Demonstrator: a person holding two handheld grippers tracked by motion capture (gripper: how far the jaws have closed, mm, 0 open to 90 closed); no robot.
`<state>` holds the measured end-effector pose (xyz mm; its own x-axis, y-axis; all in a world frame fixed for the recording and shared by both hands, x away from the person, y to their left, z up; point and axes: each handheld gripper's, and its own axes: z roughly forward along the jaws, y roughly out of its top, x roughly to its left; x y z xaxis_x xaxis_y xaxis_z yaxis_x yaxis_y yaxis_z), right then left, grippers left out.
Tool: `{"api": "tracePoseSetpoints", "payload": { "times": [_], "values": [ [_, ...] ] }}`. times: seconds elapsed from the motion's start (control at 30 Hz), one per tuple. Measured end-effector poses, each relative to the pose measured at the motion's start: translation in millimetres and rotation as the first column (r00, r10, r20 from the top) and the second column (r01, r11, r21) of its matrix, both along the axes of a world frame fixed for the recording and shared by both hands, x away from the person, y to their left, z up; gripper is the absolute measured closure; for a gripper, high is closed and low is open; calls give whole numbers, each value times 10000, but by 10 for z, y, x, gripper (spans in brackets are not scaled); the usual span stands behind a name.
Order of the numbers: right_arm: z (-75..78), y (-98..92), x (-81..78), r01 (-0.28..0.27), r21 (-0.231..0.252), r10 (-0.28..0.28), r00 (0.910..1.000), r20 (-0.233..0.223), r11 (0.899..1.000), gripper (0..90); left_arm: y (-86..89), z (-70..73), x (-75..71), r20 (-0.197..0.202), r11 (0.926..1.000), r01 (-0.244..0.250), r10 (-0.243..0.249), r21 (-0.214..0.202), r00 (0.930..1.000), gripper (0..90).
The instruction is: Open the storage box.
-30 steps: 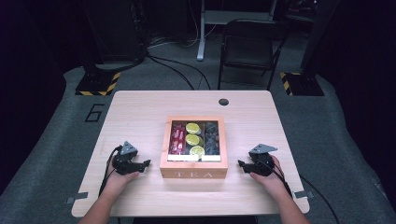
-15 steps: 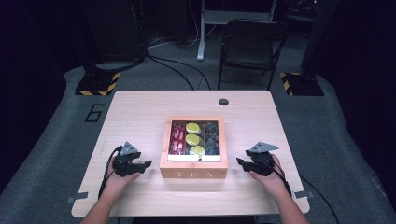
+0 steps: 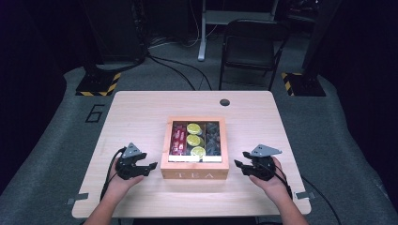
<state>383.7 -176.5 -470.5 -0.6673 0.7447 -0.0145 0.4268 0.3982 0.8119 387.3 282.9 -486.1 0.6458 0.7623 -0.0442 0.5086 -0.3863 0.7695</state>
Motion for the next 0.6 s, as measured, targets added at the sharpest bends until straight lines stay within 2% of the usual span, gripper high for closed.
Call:
{"api": "tracePoseSetpoints", "payload": {
  "times": [0.17, 0.3, 0.4, 0.47, 0.6],
  "values": [
    [68, 18, -52, -204, 157, 201, 9996, 200, 9997, 488, -19, 71, -73, 142, 9998, 112, -109, -177, 9998, 357],
    [118, 58, -94, -344, 334, 336, 9991, 258, 9988, 488, 3, 127, -118, 261, 9987, 66, -53, -497, 9996, 357],
    [153, 97, -129, -478, 372, 465, 9982, 369, 9982, 482, 30, 184, -158, 324, 9931, -10, 48, -1171, 9995, 358],
    [182, 128, -155, -586, 384, 567, 9972, 485, 9975, 477, 39, 208, -172, 338, 9904, -46, 93, -1382, 9994, 358],
    [229, 183, -192, -845, 446, 819, 9950, 569, 9954, 462, 36, 241, -191, 389, 9898, 9, 47, -1426, 9992, 358]
  ]
}}
